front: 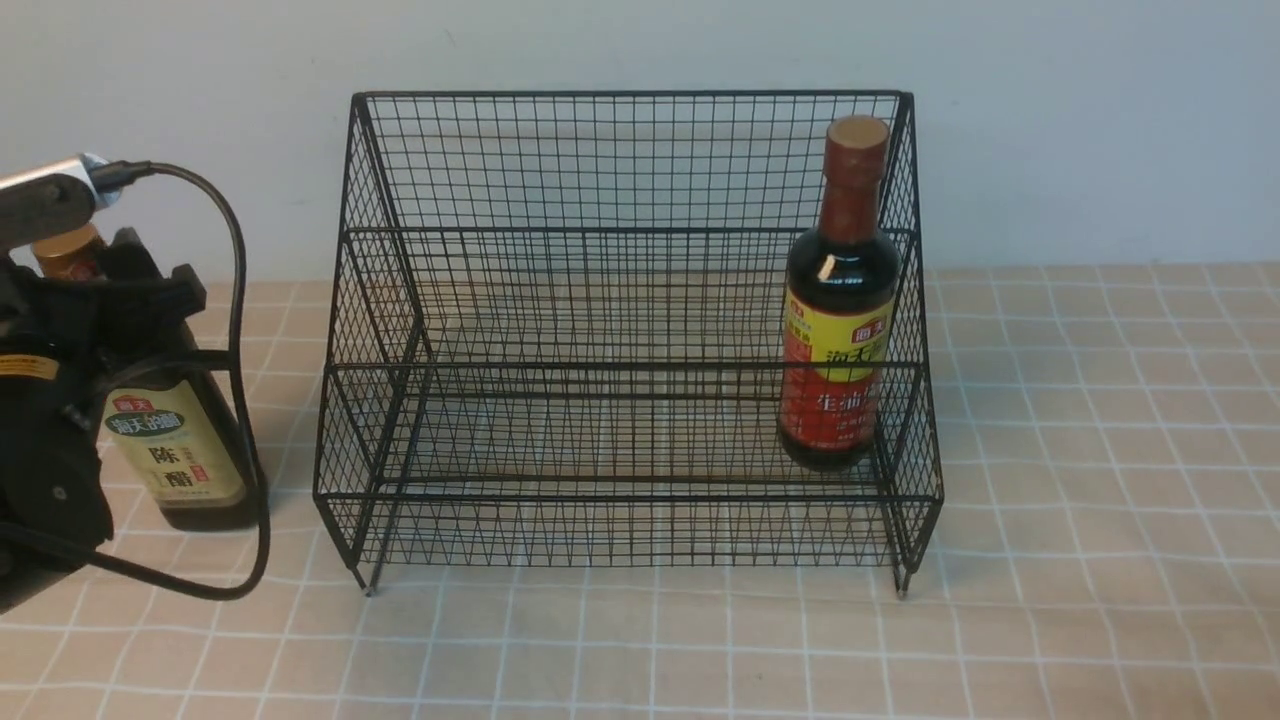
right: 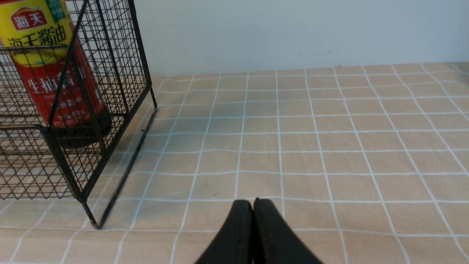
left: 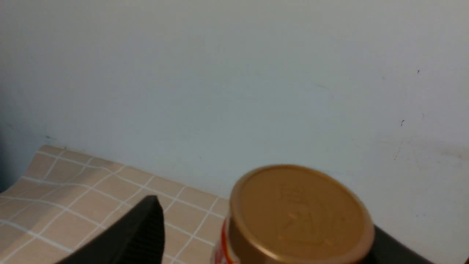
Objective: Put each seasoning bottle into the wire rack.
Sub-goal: Use the left arm to grab the condiment bottle closest to it, then use the left arm to put the condiment bottle back on the shelf
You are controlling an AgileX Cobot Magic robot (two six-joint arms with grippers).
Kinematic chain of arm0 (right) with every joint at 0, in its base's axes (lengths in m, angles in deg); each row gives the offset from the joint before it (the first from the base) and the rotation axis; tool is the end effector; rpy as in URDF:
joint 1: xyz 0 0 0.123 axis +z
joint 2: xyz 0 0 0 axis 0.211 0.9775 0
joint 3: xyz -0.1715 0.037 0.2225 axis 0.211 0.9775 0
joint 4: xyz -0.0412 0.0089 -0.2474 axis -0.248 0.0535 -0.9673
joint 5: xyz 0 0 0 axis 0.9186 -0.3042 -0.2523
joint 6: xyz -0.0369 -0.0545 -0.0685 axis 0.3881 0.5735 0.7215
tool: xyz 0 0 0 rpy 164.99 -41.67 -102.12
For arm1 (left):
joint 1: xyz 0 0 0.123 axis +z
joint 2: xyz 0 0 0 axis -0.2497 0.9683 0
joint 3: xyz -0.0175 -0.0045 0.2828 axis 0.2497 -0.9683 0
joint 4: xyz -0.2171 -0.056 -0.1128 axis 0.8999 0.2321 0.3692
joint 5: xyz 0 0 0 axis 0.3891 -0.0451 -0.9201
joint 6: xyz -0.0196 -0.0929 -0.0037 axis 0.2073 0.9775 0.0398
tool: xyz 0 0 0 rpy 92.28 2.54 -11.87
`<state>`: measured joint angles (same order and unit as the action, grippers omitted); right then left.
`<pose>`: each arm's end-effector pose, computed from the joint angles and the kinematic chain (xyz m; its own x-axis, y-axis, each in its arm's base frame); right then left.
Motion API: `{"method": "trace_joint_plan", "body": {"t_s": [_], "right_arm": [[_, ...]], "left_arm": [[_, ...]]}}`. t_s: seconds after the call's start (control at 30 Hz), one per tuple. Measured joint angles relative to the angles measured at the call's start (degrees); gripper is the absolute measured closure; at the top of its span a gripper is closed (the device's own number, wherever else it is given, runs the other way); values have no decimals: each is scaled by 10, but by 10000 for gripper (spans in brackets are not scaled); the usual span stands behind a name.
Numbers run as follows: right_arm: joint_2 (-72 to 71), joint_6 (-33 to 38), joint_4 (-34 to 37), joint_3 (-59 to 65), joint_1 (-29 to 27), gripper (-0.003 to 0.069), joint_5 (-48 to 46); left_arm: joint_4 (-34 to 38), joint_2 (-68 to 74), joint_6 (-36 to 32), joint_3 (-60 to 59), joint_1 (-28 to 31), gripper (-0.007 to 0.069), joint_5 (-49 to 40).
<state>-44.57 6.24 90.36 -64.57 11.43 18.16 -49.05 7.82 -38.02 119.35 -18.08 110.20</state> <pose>0.0570 0.0032 0.1711 -0.3019 0.0867 -0.9494 -0.0012 0.9958 0.0913 0.2966 0.0181 0.2288 -0.0393 -0.1866 -0.9816 -0.3413 0.9258 -0.1623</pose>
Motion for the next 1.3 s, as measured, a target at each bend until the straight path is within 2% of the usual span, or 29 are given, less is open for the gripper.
{"method": "trace_joint_plan", "body": {"t_s": [0.03, 0.07, 0.1, 0.3, 0.43, 0.57, 0.97, 1.1, 1.3], "right_arm": [[0, 0, 0, 0, 0, 672, 0], [0, 0, 0, 0, 0, 672, 0], [0, 0, 0, 0, 0, 672, 0], [0, 0, 0, 0, 0, 672, 0], [0, 0, 0, 0, 0, 672, 0], [0, 0, 0, 0, 0, 672, 0], [0, 0, 0, 0, 0, 672, 0], [0, 0, 0, 0, 0, 672, 0], [0, 0, 0, 0, 0, 672, 0]], "left_arm": [[-1, 0, -5, 0, 0, 230, 0], [-1, 0, -7, 1, 0, 257, 0], [-3, 0, -18, 2, 0, 319, 4], [-3, -31, -96, 3, 0, 316, -52], [1, -82, -142, 8, 1, 321, -138], [0, -147, -146, 25, 0, 321, -214], [-7, -335, -151, 64, -1, 321, -305], [-14, -370, -149, 69, -28, 321, -348], [-15, -367, -144, 69, -116, 321, -379]]}}
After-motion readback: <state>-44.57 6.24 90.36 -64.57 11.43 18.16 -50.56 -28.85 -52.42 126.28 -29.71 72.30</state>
